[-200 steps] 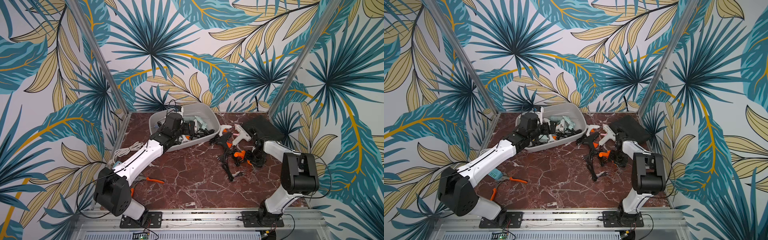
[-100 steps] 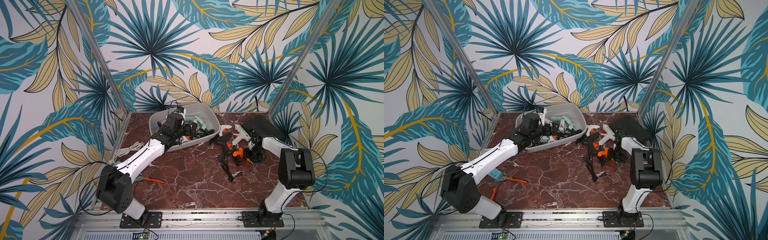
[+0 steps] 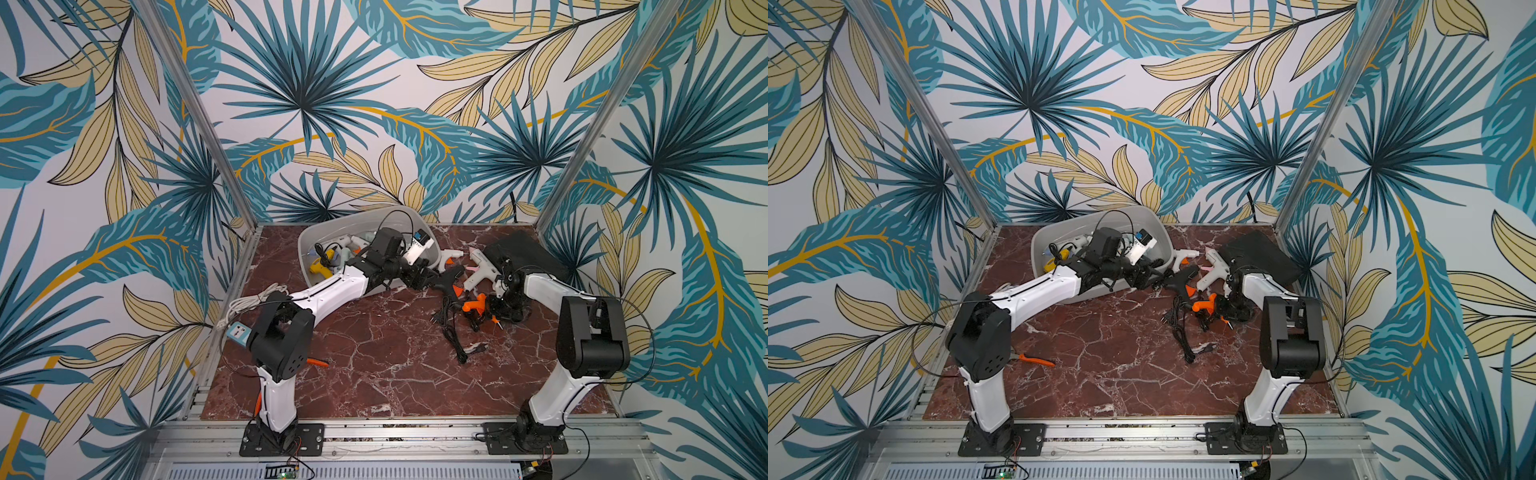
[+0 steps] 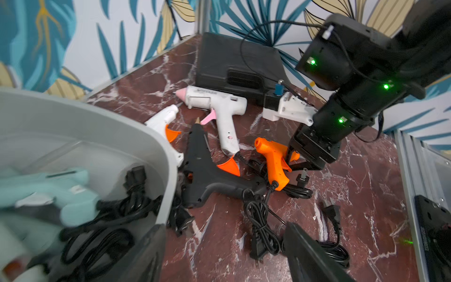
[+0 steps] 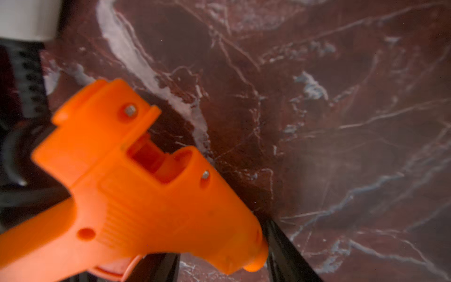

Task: Put the hot melt glue gun into the storage box
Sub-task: Move the hot melt adhesive gun to the center of the board, then pick up the hot melt adhesive gun from the center of the board.

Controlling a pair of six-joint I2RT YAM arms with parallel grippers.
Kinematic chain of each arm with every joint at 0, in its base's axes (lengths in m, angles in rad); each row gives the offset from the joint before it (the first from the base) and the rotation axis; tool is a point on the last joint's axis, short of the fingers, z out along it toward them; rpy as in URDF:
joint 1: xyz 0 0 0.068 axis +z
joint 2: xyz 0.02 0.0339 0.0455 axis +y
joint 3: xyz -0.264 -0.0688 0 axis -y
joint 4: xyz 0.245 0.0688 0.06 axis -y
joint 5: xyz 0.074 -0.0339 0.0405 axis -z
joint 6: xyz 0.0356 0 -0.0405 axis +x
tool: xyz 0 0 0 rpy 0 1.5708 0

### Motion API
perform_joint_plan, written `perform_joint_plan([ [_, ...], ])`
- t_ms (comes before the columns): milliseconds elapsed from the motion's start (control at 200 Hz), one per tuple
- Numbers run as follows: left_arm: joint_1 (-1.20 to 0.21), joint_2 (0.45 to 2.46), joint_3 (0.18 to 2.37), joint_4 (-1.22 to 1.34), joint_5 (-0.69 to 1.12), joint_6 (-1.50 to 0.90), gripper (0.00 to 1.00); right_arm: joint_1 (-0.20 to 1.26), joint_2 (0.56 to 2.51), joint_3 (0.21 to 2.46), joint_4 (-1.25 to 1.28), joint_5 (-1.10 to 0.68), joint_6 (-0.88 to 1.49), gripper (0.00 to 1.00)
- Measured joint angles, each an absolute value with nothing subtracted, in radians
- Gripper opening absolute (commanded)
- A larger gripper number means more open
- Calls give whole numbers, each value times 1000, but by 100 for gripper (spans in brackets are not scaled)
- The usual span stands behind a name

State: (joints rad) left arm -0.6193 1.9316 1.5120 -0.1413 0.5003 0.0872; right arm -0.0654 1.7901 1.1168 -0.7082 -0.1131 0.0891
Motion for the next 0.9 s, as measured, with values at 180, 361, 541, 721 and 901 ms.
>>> perform_joint_plan([
  [180, -680, 2074, 1660, -187, 546, 188, 80, -65, 1790, 1118, -702, -152, 90, 57],
  [361, -727, 2212, 1827, -307, 541, 237, 77, -62, 1790, 1118, -694, -186, 90, 57],
  [541, -761, 2311, 1934, -422, 503, 247, 76, -56, 1790, 1128, -683, -212, 93, 56],
  [721, -781, 2359, 1967, -499, 463, 255, 75, -49, 1790, 1139, -677, -219, 93, 56],
  [901, -783, 2378, 1993, -515, 427, 250, 70, -46, 1790, 1139, -677, -218, 93, 56],
])
